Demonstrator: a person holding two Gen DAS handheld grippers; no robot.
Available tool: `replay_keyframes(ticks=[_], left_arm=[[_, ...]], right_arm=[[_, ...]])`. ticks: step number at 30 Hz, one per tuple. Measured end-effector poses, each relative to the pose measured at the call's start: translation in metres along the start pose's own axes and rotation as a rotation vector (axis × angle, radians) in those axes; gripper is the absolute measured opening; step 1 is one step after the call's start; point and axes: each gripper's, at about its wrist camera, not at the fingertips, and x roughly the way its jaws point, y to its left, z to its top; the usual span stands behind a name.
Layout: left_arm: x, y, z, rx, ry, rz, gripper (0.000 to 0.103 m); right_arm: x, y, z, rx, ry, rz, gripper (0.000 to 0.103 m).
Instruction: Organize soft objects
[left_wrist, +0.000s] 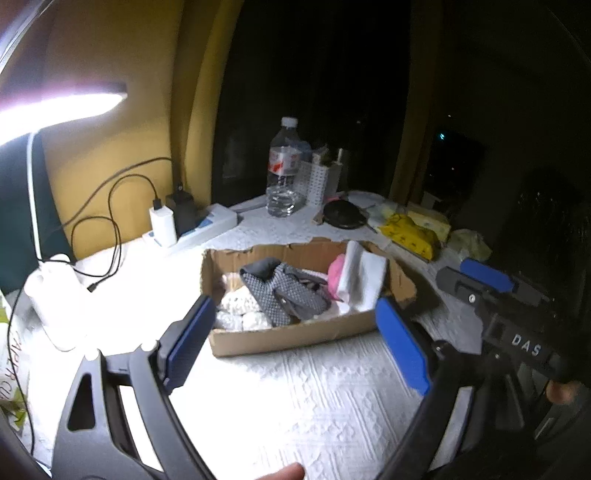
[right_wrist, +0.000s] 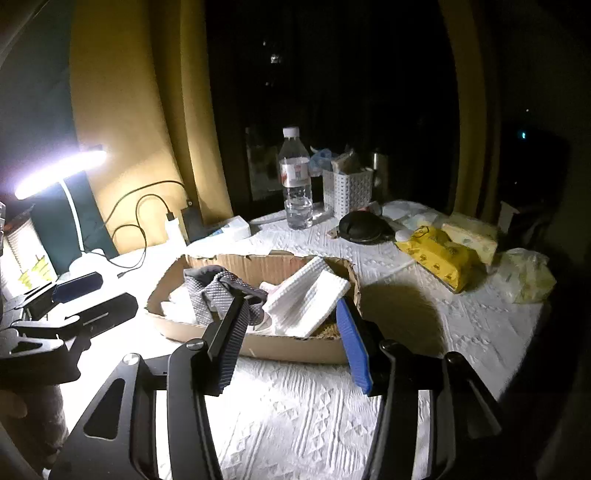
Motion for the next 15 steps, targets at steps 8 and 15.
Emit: replay_keyframes(ticks=[8, 15], left_arm=[[-0.038, -0.001, -0.005, 0.015, -0.045, 0.004, 0.09], [-0.067, -0.002, 0.0, 0.033, -0.098, 0.04, 0.091]], right_arm=[[-0.038, 0.019, -0.003, -0.017, -0.05, -0.031, 0.062], [-0.076, 0.035, 0.0, -0.019, -0.112, -0.058, 0.08]])
